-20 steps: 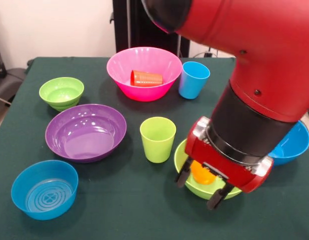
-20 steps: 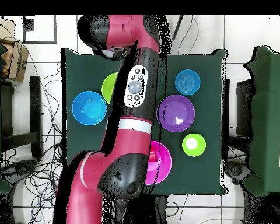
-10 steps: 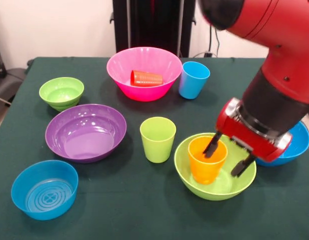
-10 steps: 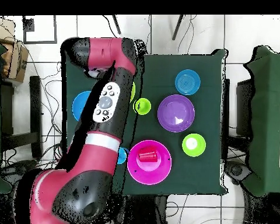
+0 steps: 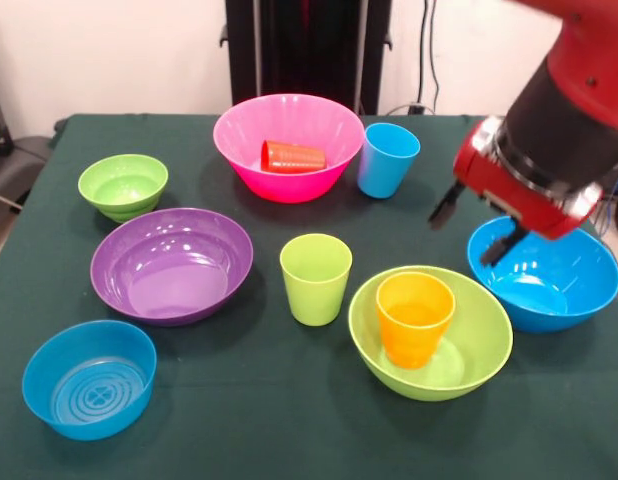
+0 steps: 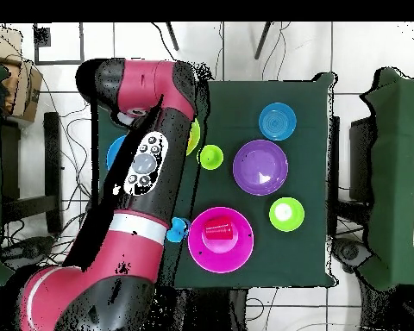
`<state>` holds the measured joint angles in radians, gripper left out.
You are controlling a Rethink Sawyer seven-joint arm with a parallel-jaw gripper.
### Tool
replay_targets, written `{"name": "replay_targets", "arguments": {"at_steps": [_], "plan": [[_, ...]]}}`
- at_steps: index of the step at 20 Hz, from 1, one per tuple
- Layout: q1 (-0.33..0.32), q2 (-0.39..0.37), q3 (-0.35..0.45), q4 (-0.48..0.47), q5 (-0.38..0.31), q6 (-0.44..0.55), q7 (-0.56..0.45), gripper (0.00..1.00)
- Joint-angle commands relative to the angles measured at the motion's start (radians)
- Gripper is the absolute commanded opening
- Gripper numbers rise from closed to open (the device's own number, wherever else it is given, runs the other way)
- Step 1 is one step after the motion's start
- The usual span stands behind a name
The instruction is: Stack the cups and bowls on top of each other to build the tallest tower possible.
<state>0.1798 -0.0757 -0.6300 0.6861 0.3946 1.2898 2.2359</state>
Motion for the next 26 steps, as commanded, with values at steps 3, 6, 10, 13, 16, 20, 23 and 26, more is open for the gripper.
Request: {"name": "replay_targets", "arguments": {"at_steps": [3, 6, 10, 13, 16, 20, 23, 26], "plan": [[0.010, -0.108, 0.159, 0.196, -0.093, -0.003, -0.193, 1.00], [0.016, -0.103, 0.161, 0.176, -0.104, 0.016, -0.164, 1.00], [0.033, -0.130, 0.194, 0.217, -0.089, 0.029, -0.149, 1.00], [0.046, -0.174, 0.228, 0.341, -0.078, -0.062, -0.148, 1.00], [0.050, -0.202, 0.263, 0.440, -0.079, -0.142, -0.167, 1.00], [0.056, -0.232, 0.302, 0.549, -0.088, -0.272, -0.154, 1.00], [0.066, -0.245, 0.314, 0.603, -0.110, -0.343, -0.142, 1.00], [0.062, -0.258, 0.332, 0.644, -0.116, -0.410, -0.132, 1.00]]}}
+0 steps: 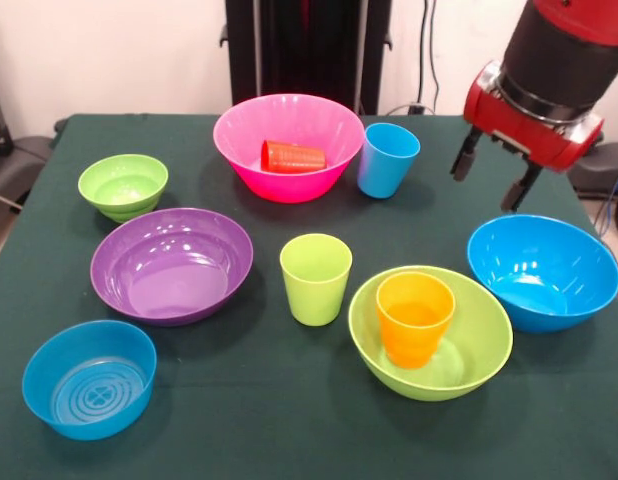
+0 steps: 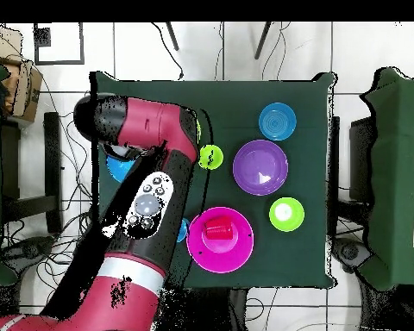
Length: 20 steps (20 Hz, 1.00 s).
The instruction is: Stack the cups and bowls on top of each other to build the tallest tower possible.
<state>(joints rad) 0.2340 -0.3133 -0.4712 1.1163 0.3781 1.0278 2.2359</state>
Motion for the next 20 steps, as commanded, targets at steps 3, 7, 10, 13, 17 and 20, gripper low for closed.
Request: {"name": "replay_targets", "arguments": {"at_steps": [3, 7, 10, 13, 17, 20], "plan": [[-0.002, -0.024, 0.192, 0.238, -0.109, -0.208, -0.135, 1.00], [-0.009, -0.017, 0.203, 0.242, -0.132, -0.260, -0.121, 1.00], [-0.013, -0.016, 0.213, 0.245, -0.142, -0.283, -0.096, 1.00], [-0.019, -0.017, 0.227, 0.253, -0.152, -0.311, -0.078, 1.00], [-0.024, -0.023, 0.245, 0.275, -0.155, -0.368, -0.048, 1.00], [-0.019, -0.017, 0.251, 0.285, -0.144, -0.411, -0.003, 1.00]]}}
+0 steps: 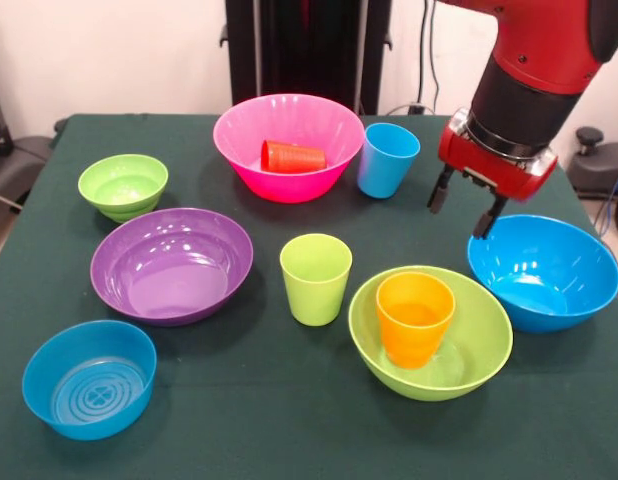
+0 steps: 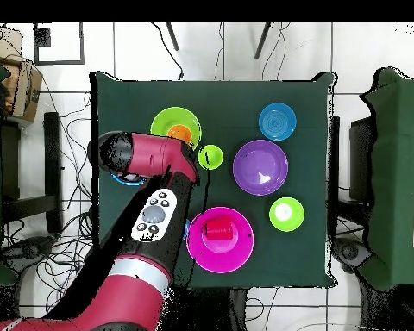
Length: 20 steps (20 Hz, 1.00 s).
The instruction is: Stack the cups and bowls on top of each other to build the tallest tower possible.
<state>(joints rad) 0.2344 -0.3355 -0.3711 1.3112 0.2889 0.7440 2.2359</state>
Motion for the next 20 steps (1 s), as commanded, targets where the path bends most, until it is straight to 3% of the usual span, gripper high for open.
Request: {"name": "replay_targets", "arguments": {"at_steps": [1, 8, 20], "plan": [[-0.016, 0.010, 0.152, 0.094, -0.046, -0.147, 0.021, 1.00], [-0.011, 0.014, 0.167, 0.120, -0.017, -0.215, 0.081, 1.00], [-0.037, 0.022, 0.217, 0.147, -0.022, -0.289, 0.052, 1.00]]}}
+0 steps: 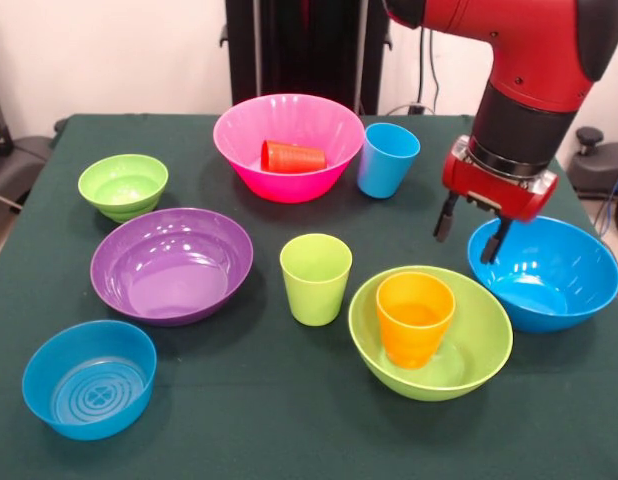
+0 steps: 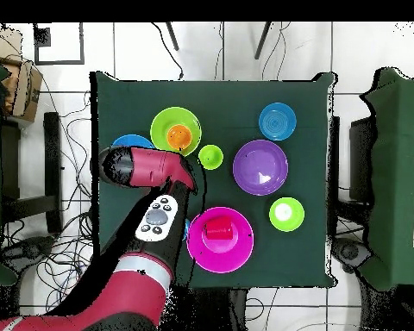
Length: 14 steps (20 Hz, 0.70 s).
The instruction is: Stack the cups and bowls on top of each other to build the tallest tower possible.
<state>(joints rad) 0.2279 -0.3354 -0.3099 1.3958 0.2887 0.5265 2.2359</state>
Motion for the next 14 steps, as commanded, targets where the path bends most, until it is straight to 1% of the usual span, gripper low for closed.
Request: {"name": "replay_targets", "arguments": {"at_steps": [1, 4, 9, 11, 14], "plan": [[-0.035, 0.020, 0.166, 0.068, -0.017, -0.079, 0.055, 1.00], [-0.052, 0.015, 0.197, 0.088, 0.000, -0.096, 0.069, 1.00], [-0.131, -0.003, 0.319, 0.168, 0.041, -0.166, 0.077, 1.00], [-0.154, -0.008, 0.345, 0.185, 0.034, -0.177, 0.066, 1.00], [-0.161, 0.000, 0.353, 0.182, 0.019, -0.176, 0.066, 1.00]]}}
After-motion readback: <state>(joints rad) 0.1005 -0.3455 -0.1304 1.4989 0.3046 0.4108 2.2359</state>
